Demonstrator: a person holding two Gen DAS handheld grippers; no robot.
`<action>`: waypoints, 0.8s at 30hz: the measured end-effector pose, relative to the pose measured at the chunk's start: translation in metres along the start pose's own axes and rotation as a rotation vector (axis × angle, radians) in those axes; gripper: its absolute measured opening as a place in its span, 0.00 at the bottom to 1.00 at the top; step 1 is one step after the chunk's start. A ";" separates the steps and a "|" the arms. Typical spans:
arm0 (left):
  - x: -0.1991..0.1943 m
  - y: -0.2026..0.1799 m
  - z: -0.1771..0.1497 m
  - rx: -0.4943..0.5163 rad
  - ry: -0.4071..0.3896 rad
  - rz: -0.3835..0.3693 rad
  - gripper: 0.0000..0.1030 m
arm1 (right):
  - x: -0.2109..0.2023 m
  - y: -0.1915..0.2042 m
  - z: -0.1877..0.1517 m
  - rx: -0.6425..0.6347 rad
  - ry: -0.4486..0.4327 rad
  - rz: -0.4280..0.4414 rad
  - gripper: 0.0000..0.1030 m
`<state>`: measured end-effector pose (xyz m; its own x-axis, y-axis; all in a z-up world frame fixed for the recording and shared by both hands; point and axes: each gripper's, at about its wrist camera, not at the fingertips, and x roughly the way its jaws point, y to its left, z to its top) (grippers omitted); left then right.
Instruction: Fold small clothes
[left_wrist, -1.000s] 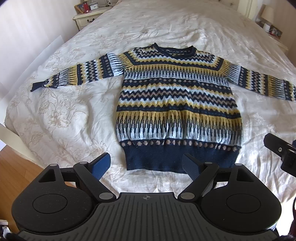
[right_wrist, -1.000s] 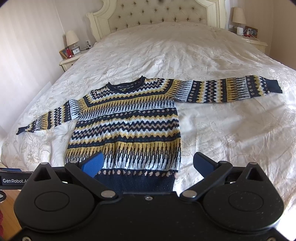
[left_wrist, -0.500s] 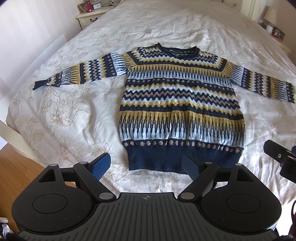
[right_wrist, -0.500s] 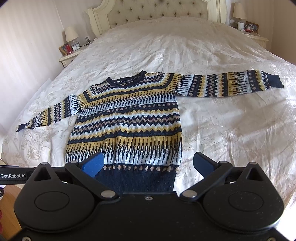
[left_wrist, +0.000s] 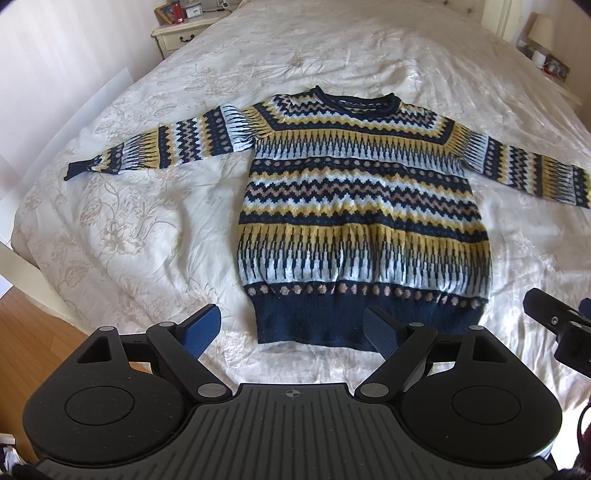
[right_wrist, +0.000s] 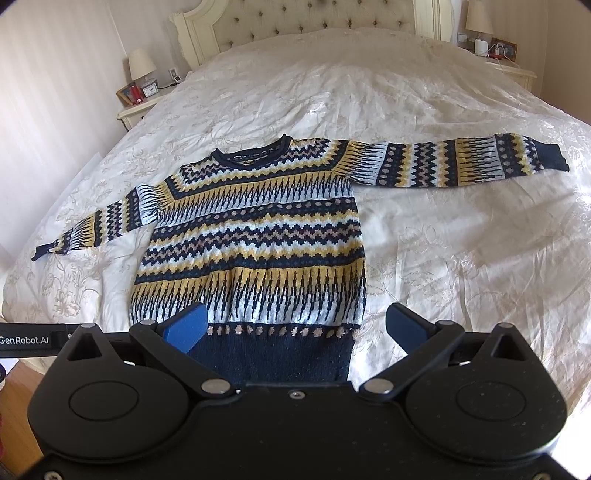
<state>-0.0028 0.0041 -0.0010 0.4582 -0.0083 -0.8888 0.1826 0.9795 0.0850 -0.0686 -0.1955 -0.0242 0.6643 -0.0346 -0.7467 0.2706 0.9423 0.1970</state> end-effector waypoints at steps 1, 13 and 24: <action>0.000 0.000 0.000 0.000 0.000 0.000 0.82 | 0.001 0.000 0.000 0.000 0.001 0.000 0.99; 0.010 0.006 0.015 -0.005 0.016 -0.010 0.82 | 0.010 0.005 0.002 0.003 0.012 -0.006 0.99; 0.029 0.021 0.035 0.001 0.021 -0.031 0.82 | 0.028 0.020 0.017 0.028 0.043 -0.022 0.99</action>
<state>0.0449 0.0172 -0.0094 0.4337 -0.0339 -0.9004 0.1970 0.9787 0.0581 -0.0324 -0.1829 -0.0303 0.6272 -0.0405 -0.7778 0.3050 0.9317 0.1974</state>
